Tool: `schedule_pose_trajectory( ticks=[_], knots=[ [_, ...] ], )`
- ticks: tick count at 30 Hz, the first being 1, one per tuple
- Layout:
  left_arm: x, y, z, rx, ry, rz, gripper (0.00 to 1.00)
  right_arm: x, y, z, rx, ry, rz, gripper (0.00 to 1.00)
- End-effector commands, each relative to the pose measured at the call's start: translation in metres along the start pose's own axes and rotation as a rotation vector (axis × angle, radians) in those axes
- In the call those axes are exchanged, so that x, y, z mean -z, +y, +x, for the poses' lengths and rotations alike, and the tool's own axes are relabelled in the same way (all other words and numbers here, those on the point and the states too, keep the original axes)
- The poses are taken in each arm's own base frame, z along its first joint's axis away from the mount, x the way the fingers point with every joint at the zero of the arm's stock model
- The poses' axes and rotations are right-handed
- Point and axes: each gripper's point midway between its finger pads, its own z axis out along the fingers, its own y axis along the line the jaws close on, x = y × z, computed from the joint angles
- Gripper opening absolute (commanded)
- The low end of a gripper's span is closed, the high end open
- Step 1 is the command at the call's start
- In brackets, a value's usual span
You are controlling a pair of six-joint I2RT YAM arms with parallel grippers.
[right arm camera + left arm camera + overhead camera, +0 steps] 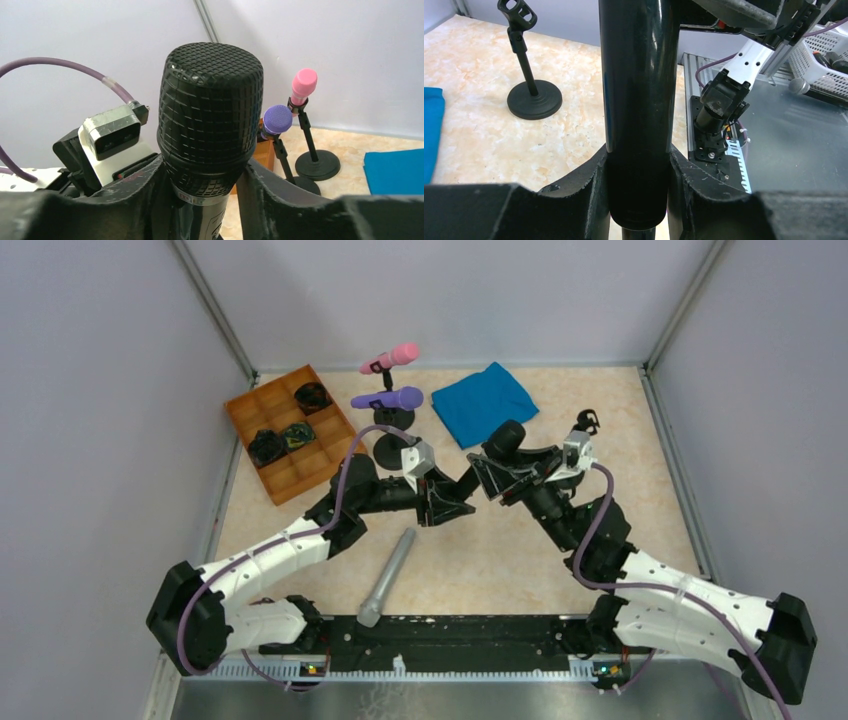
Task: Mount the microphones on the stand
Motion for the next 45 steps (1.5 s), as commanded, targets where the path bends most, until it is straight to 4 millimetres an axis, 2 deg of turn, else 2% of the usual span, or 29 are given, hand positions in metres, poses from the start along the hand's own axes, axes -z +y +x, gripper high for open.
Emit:
schedule_pose_trajectory(
  ticks=[1, 2, 4, 5, 7, 11, 16, 18, 21, 26, 29, 30, 32, 40, 45],
  knots=[
    [0.001, -0.005, -0.010, -0.060, -0.032, 0.028, 0.06, -0.009, 0.014, -0.024, -0.035, -0.060, -0.050, 0.39],
    [0.001, -0.004, -0.011, -0.058, -0.036, 0.022, 0.21, -0.008, 0.013, -0.023, -0.033, -0.060, -0.048, 0.33],
    [0.001, 0.003, -0.013, -0.046, -0.052, -0.022, 0.60, -0.007, 0.010, -0.025, -0.025, -0.075, -0.035, 0.20],
    [0.001, 0.008, -0.015, -0.042, -0.059, -0.052, 0.71, -0.004, 0.006, -0.028, -0.016, -0.086, -0.018, 0.14],
    [0.001, 0.017, -0.017, -0.031, -0.072, -0.104, 0.81, 0.001, -0.004, -0.033, 0.016, -0.106, 0.032, 0.05],
    [-0.002, 0.036, -0.022, -0.002, -0.128, -0.193, 0.98, 0.016, -0.041, -0.040, 0.146, -0.095, 0.216, 0.01],
    [-0.015, 0.059, -0.022, 0.042, -0.189, -0.245, 0.99, 0.050, -0.086, -0.057, 0.314, -0.075, 0.461, 0.00],
    [-0.025, 0.062, -0.021, 0.046, -0.183, -0.217, 0.99, 0.070, -0.104, -0.072, 0.389, -0.090, 0.573, 0.00],
    [-0.042, 0.056, -0.021, 0.026, -0.185, -0.114, 0.99, 0.091, -0.114, -0.102, 0.470, -0.146, 0.663, 0.00],
    [-0.078, 0.072, -0.008, 0.070, -0.160, -0.058, 0.99, 0.103, -0.111, -0.142, 0.595, -0.184, 0.704, 0.00],
    [-0.099, 0.083, -0.005, 0.055, -0.178, -0.046, 0.99, 0.107, -0.107, -0.158, 0.617, -0.206, 0.708, 0.00],
    [-0.108, 0.092, 0.003, 0.062, -0.168, -0.054, 0.99, 0.109, -0.106, -0.163, 0.617, -0.217, 0.709, 0.00],
    [-0.125, 0.102, -0.002, 0.039, -0.194, -0.059, 0.99, 0.113, -0.104, -0.173, 0.612, -0.238, 0.711, 0.00],
    [-0.180, 0.154, 0.010, -0.155, -0.273, -0.193, 0.99, 0.116, -0.084, -0.214, 0.604, -0.282, 0.652, 0.00],
    [-0.211, 0.184, 0.018, -0.198, -0.317, -0.249, 0.99, 0.119, -0.076, -0.235, 0.618, -0.294, 0.632, 0.00]
  ],
)
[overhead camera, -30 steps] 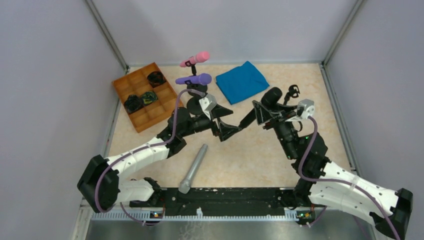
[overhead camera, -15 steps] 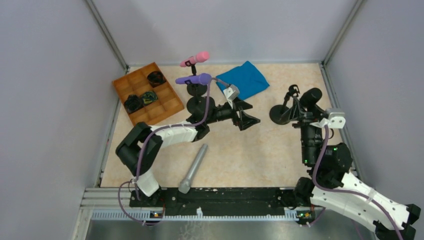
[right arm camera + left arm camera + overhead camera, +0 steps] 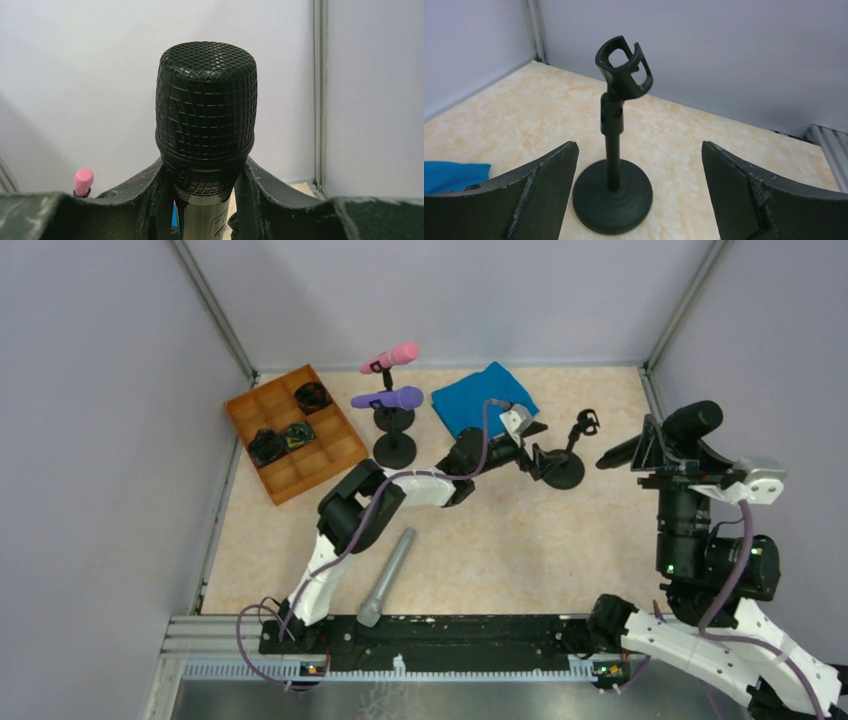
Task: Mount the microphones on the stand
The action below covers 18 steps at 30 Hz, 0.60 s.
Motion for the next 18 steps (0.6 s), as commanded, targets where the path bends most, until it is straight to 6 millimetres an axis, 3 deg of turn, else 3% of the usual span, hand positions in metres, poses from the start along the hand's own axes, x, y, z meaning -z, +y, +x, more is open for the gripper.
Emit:
schedule_pose_trajectory(
  ticks=[1, 7, 12, 18],
  knots=[
    [-0.033, 0.019, -0.025, -0.123, -0.150, -0.047, 0.99, -0.001, -0.007, -0.026, 0.011, -0.033, -0.022, 0.00],
    [-0.068, 0.033, -0.001, -0.107, -0.157, -0.047, 0.95, 0.001, -0.002, -0.019, -0.008, -0.008, -0.046, 0.00],
    [-0.084, 0.042, 0.002, -0.106, -0.187, -0.062, 0.90, 0.002, 0.004, -0.016, -0.025, 0.014, -0.075, 0.00],
    [-0.102, 0.038, 0.013, -0.091, -0.179, -0.015, 0.76, 0.003, 0.005, -0.011, -0.025, 0.031, -0.079, 0.00]
  ],
)
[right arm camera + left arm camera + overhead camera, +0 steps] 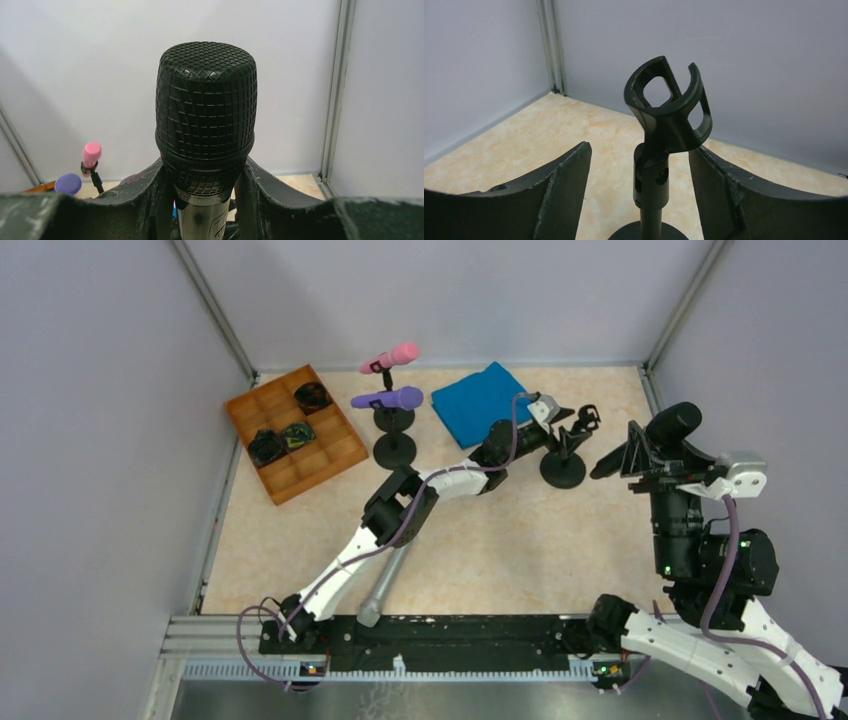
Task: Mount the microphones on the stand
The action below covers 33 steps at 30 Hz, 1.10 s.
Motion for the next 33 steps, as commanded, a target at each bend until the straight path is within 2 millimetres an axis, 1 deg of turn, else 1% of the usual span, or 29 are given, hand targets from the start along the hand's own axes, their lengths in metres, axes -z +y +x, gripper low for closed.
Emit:
schedule_pose_trajectory(
  ticks=[1, 6, 7, 8, 10, 11, 12, 14, 15, 17, 19, 23, 26, 29, 33],
  knots=[
    [-0.019, -0.012, -0.015, -0.014, -0.054, 0.053, 0.73, 0.001, -0.005, -0.016, -0.048, -0.027, -0.003, 0.00],
    [-0.021, -0.028, -0.004, -0.013, -0.027, 0.104, 0.55, 0.003, -0.006, -0.014, -0.053, -0.021, -0.004, 0.00],
    [-0.019, -0.029, -0.003, -0.012, -0.023, 0.107, 0.49, 0.003, -0.006, -0.014, -0.054, -0.019, -0.003, 0.00],
    [-0.017, -0.029, -0.005, -0.014, -0.024, 0.107, 0.40, 0.003, -0.006, -0.013, -0.053, -0.016, -0.002, 0.00],
    [-0.013, -0.031, -0.013, -0.028, -0.028, 0.105, 0.30, 0.004, -0.007, -0.012, -0.055, -0.014, 0.000, 0.00],
    [-0.008, -0.031, -0.010, -0.033, -0.013, 0.101, 0.26, 0.004, -0.007, -0.010, -0.052, -0.011, 0.000, 0.00],
    [-0.005, -0.032, -0.013, -0.045, -0.007, 0.096, 0.22, 0.005, -0.007, -0.009, -0.051, -0.009, -0.001, 0.00],
    [0.002, -0.031, -0.024, -0.073, 0.004, 0.078, 0.16, 0.005, -0.006, -0.005, -0.042, -0.003, -0.003, 0.00],
    [0.007, -0.030, -0.028, -0.092, 0.015, 0.062, 0.12, 0.005, -0.006, -0.004, -0.035, 0.000, -0.002, 0.00],
    [0.019, -0.025, -0.043, -0.111, 0.033, 0.001, 0.02, 0.005, -0.003, 0.003, -0.016, 0.011, -0.005, 0.00],
    [0.035, -0.020, -0.057, -0.122, 0.047, -0.053, 0.00, 0.005, 0.000, 0.008, -0.001, 0.019, -0.014, 0.00],
    [0.073, -0.023, -0.078, -0.121, 0.068, -0.100, 0.00, 0.005, 0.009, 0.016, 0.005, 0.019, -0.051, 0.00],
    [0.103, -0.026, -0.086, -0.095, 0.085, -0.108, 0.00, 0.005, 0.019, 0.020, -0.002, 0.017, -0.088, 0.00],
    [0.134, -0.026, -0.091, -0.104, 0.100, -0.153, 0.00, 0.004, 0.035, 0.025, -0.005, 0.019, -0.153, 0.00],
    [0.187, -0.022, -0.097, -0.158, 0.094, -0.258, 0.00, 0.002, 0.062, 0.037, -0.005, 0.034, -0.251, 0.00]
  ],
)
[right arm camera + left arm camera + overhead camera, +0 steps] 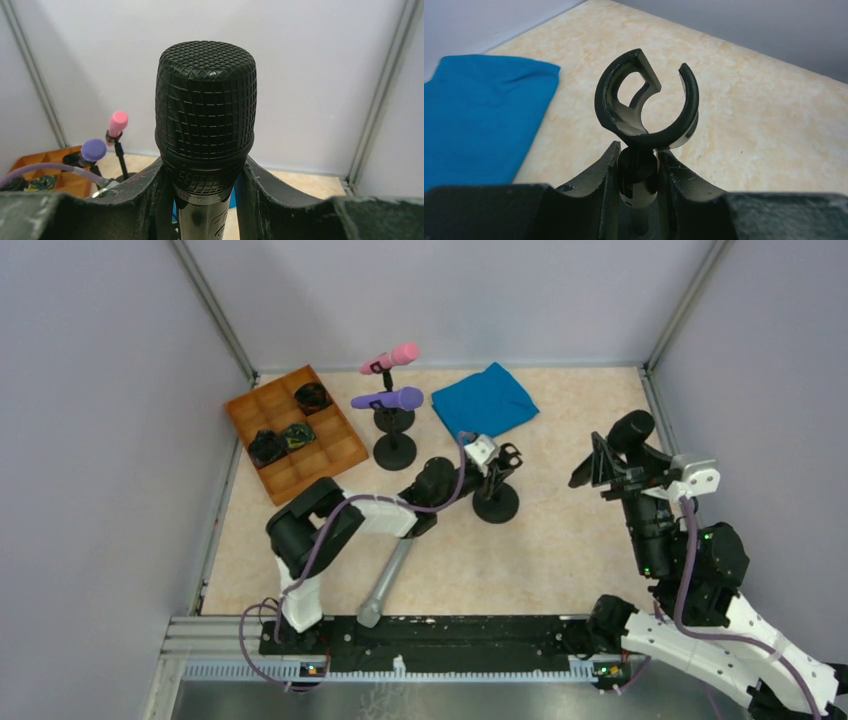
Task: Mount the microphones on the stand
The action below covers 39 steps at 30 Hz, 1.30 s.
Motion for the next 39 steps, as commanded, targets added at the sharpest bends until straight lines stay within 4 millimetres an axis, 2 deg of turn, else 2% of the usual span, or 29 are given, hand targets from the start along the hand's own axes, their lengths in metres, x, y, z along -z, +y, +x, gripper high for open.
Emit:
schedule_pose_trajectory(
  ticks=[1, 5, 10, 15, 18, 23, 26, 39],
  knots=[
    [0.045, 0.018, -0.059, -0.107, -0.182, -0.132, 0.00, -0.008, 0.035, 0.007, -0.018, -0.015, -0.136, 0.00],
    [0.085, 0.031, -0.054, -0.160, -0.181, -0.226, 0.00, -0.014, 0.064, 0.019, -0.015, -0.007, -0.238, 0.00],
    [0.113, 0.039, -0.049, -0.181, -0.171, -0.295, 0.02, -0.019, 0.100, 0.031, -0.017, 0.002, -0.362, 0.00],
    [0.125, 0.041, -0.047, -0.161, -0.174, -0.316, 0.33, -0.024, 0.121, 0.034, -0.050, -0.007, -0.427, 0.00],
    [0.127, 0.037, -0.047, -0.151, -0.184, -0.293, 0.45, -0.027, 0.130, 0.035, -0.046, -0.012, -0.454, 0.00],
    [0.128, 0.028, -0.048, -0.119, -0.220, -0.247, 0.56, -0.031, 0.146, 0.037, -0.030, -0.021, -0.510, 0.00],
    [0.130, 0.026, -0.047, -0.101, -0.252, -0.232, 0.57, -0.034, 0.150, 0.036, -0.034, -0.029, -0.511, 0.00],
    [0.136, 0.027, -0.050, -0.086, -0.329, -0.096, 0.49, -0.046, 0.166, 0.033, -0.014, -0.054, -0.545, 0.00]
  ],
)
